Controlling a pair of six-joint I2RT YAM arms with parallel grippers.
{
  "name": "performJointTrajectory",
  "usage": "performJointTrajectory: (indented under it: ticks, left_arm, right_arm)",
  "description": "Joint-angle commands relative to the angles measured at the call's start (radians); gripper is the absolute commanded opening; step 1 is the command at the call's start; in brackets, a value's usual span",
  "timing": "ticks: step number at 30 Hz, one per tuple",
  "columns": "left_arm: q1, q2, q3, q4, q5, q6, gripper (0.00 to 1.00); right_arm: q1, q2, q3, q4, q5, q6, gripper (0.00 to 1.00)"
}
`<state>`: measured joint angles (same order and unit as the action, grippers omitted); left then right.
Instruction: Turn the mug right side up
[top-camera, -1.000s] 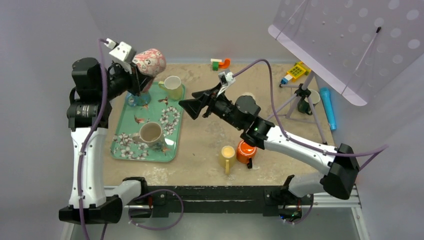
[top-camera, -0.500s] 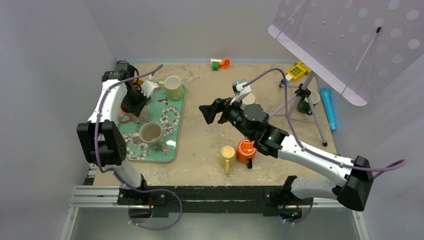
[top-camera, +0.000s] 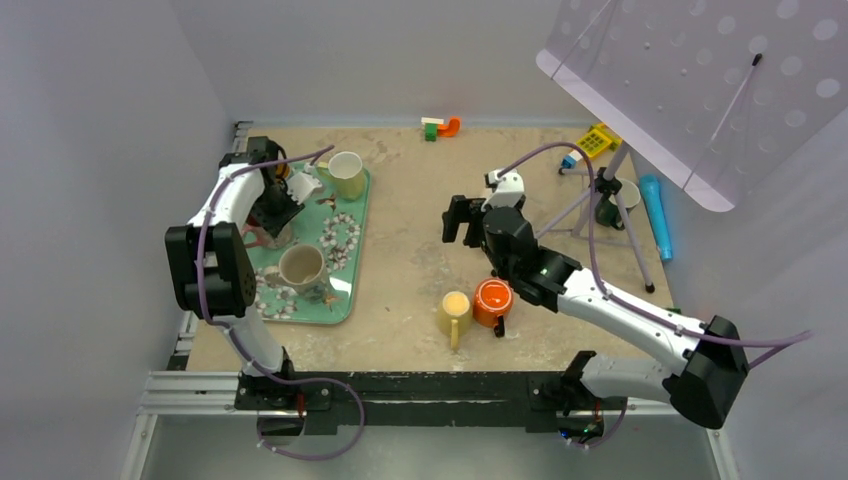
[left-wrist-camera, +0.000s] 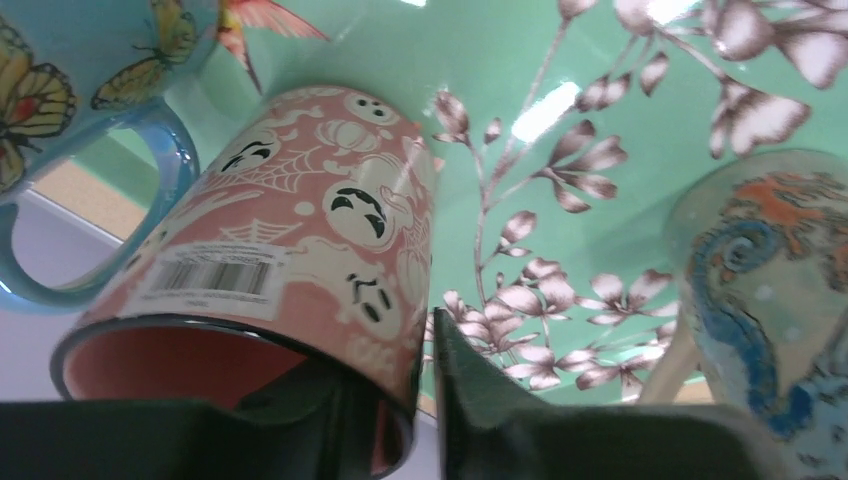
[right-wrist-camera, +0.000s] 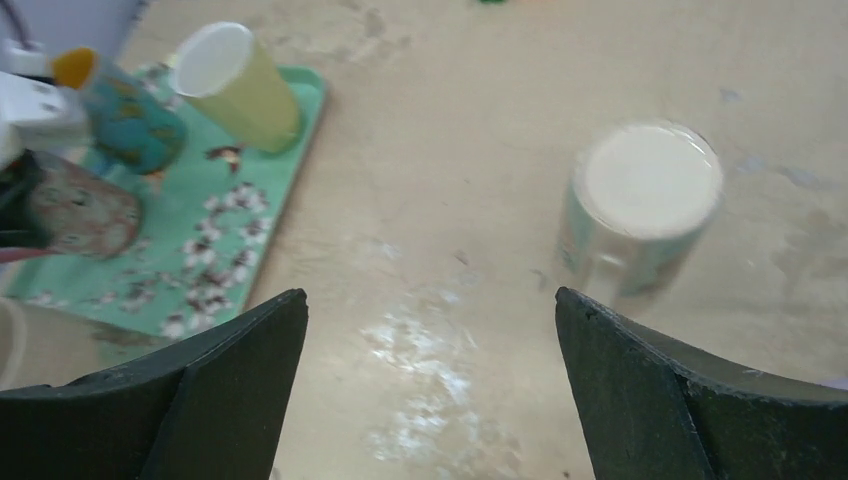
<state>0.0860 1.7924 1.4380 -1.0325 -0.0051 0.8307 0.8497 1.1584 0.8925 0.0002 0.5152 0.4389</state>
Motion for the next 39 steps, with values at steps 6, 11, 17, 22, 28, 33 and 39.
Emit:
performJointTrajectory:
  ticks: [6,11,17,22,28,33,39]
  left_arm:
    - [0.004,-0.132,0.029,0.014,0.070,-0.033,0.48]
    - [0.004,-0.228,0.105,-0.074,0.147,-0.080,0.53]
    - [0.001,-0.394,0.105,-0.117,0.260,-0.102,0.56]
    - [-0.005,-0.494,0.095,-0.159,0.419,-0.122,0.57]
    - [-0.010,-0.599,0.067,-0.155,0.629,-0.219,0.57]
    - [-0.009,-0.677,0.054,-0.092,0.817,-0.348,0.58]
    - [-0.010,-0.724,0.047,0.027,1.069,-0.572,0.71]
  right_arm:
    - [-0.040,0.119,-0.111,-0.048,0.229,0.098,0.81]
    - [-0.058,0.215,-0.134,0.068,0.256,0.103,0.77]
    - [-0.134,0.328,-0.127,0.152,0.205,0.101,0.72]
    - [-0.193,0.447,-0.067,0.171,0.155,0.076,0.68]
    - [-0.209,0.494,-0.032,0.184,0.140,0.047,0.13]
    - [-0.208,0.430,-0.025,0.280,0.054,-0.058,0.00]
    - [-0.174,0.171,-0.027,0.439,-0.207,-0.117,0.00]
